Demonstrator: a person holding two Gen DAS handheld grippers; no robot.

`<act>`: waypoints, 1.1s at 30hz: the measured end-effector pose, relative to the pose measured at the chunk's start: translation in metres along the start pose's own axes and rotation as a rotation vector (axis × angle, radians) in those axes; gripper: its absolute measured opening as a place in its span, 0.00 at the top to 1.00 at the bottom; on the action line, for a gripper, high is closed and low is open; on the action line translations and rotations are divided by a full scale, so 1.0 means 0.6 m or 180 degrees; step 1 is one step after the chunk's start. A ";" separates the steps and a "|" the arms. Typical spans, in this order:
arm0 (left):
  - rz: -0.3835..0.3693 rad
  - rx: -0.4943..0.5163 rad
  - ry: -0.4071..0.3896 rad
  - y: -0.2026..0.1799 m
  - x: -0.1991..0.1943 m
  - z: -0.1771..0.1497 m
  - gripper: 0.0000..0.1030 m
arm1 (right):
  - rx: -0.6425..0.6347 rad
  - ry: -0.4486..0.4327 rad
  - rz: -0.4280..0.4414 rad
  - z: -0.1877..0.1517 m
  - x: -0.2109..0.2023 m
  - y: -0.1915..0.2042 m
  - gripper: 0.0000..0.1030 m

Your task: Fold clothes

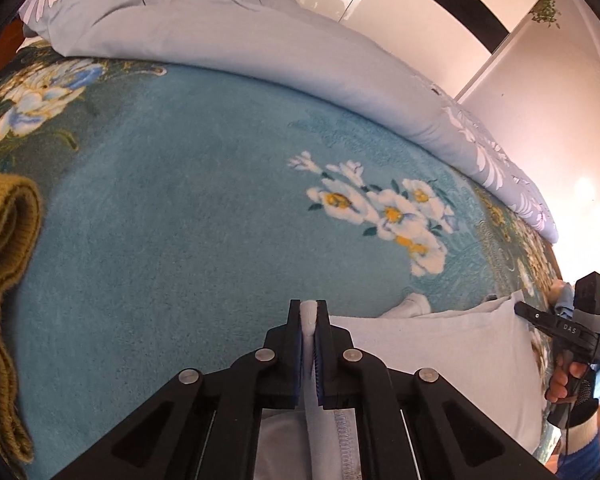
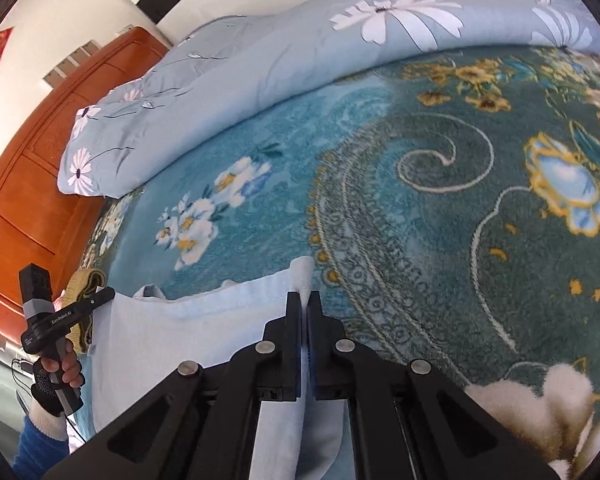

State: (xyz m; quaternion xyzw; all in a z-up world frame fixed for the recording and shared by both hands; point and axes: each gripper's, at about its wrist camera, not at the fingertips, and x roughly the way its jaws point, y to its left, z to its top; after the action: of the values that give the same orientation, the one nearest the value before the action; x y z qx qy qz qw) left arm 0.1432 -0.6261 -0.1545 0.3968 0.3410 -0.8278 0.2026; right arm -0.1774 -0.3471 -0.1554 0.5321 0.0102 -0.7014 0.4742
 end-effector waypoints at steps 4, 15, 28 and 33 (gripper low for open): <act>0.0016 -0.0094 0.0052 0.010 -0.003 -0.006 0.90 | 0.0078 -0.0005 -0.0059 -0.003 -0.002 -0.009 0.97; 0.0143 -0.0015 -0.0454 -0.070 -0.163 -0.106 0.45 | 0.0201 0.0044 0.0162 -0.111 -0.107 -0.030 0.85; 0.0129 0.0253 0.0027 -0.266 -0.061 -0.257 0.85 | 0.0680 0.0105 0.0618 -0.224 -0.118 -0.031 0.61; 0.0170 0.0031 -0.0025 -0.251 -0.054 -0.275 0.95 | 0.0735 0.0081 0.0685 -0.216 -0.096 -0.023 0.63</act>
State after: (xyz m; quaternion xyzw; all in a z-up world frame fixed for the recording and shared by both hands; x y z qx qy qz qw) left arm 0.1569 -0.4009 -0.1428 0.4034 0.3255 -0.8253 0.2241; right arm -0.0919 -0.2345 -0.1747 0.5900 -0.1215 -0.6362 0.4822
